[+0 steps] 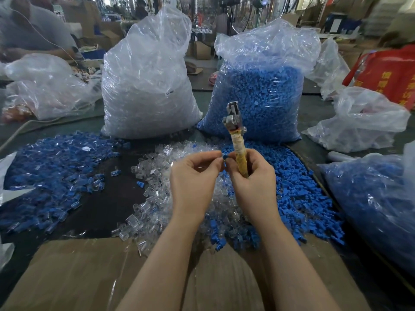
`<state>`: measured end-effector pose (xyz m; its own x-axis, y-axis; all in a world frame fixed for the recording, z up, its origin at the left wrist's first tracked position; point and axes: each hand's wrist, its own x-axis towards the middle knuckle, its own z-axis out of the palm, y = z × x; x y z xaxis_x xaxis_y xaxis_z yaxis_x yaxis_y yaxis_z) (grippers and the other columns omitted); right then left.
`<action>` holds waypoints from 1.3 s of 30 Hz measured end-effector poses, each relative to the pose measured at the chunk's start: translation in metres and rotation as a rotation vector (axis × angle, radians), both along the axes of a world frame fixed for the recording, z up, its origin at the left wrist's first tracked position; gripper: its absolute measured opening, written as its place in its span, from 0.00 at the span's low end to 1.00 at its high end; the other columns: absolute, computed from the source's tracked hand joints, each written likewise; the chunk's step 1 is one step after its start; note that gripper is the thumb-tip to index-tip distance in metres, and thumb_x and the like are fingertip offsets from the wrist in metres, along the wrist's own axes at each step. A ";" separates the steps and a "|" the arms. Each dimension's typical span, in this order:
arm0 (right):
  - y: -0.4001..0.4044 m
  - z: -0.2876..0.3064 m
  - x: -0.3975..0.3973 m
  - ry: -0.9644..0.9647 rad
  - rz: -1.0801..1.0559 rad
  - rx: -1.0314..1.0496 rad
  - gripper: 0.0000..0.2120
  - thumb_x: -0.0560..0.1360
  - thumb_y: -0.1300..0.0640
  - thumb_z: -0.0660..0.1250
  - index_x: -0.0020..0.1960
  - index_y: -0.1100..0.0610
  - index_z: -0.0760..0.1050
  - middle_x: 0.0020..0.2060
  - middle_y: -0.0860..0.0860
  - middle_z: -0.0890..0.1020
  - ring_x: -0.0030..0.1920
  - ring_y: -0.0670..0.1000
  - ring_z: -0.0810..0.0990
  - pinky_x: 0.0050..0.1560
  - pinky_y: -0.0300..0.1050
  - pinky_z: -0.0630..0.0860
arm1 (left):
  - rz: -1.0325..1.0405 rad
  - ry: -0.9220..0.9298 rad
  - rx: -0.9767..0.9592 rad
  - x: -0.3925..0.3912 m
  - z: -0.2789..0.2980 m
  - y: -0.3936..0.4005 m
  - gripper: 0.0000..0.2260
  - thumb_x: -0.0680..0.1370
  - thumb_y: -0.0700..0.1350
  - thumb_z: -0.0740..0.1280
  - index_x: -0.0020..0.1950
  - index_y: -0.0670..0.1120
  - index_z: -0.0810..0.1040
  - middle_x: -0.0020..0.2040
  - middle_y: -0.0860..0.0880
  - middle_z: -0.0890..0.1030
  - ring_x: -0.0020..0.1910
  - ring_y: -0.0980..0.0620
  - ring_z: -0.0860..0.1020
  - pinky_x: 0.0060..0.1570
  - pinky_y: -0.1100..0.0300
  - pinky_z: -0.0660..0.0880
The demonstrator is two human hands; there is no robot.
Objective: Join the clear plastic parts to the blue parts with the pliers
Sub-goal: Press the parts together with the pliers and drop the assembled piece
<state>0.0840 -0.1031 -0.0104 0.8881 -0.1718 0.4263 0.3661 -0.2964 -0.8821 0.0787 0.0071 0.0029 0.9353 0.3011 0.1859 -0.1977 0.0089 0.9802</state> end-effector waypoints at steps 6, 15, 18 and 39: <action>-0.001 0.001 -0.001 -0.005 -0.003 -0.016 0.04 0.77 0.56 0.69 0.44 0.49 0.76 0.35 0.44 0.79 0.34 0.46 0.76 0.35 0.43 0.75 | -0.010 -0.010 0.009 -0.002 0.002 0.000 0.08 0.74 0.35 0.73 0.47 0.48 0.86 0.40 0.54 0.86 0.41 0.58 0.85 0.43 0.65 0.81; 0.000 0.003 -0.002 0.028 0.028 0.012 0.05 0.78 0.56 0.68 0.44 0.48 0.77 0.37 0.46 0.81 0.36 0.49 0.78 0.38 0.45 0.78 | 0.004 -0.026 0.032 -0.002 0.003 0.001 0.08 0.74 0.36 0.73 0.47 0.48 0.86 0.40 0.54 0.86 0.41 0.58 0.84 0.44 0.64 0.81; 0.001 0.004 -0.003 0.048 0.060 0.027 0.06 0.78 0.58 0.67 0.44 0.48 0.77 0.33 0.46 0.80 0.31 0.46 0.75 0.32 0.41 0.75 | 0.021 -0.023 0.025 -0.002 0.001 0.000 0.06 0.73 0.37 0.74 0.47 0.46 0.85 0.40 0.53 0.86 0.41 0.57 0.84 0.44 0.64 0.81; -0.025 0.015 -0.006 0.362 0.423 -0.328 0.15 0.72 0.56 0.70 0.55 0.59 0.72 0.47 0.65 0.75 0.41 0.64 0.73 0.46 0.63 0.74 | 0.025 -0.083 -0.334 0.006 0.004 0.032 0.04 0.74 0.37 0.73 0.45 0.46 0.84 0.39 0.50 0.86 0.39 0.55 0.83 0.41 0.65 0.78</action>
<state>0.0779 -0.1286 0.0044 0.9479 0.3131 0.0583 0.2071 -0.4669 -0.8597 0.0842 0.0391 0.0065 0.9125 0.3812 0.1482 -0.2810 0.3210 0.9044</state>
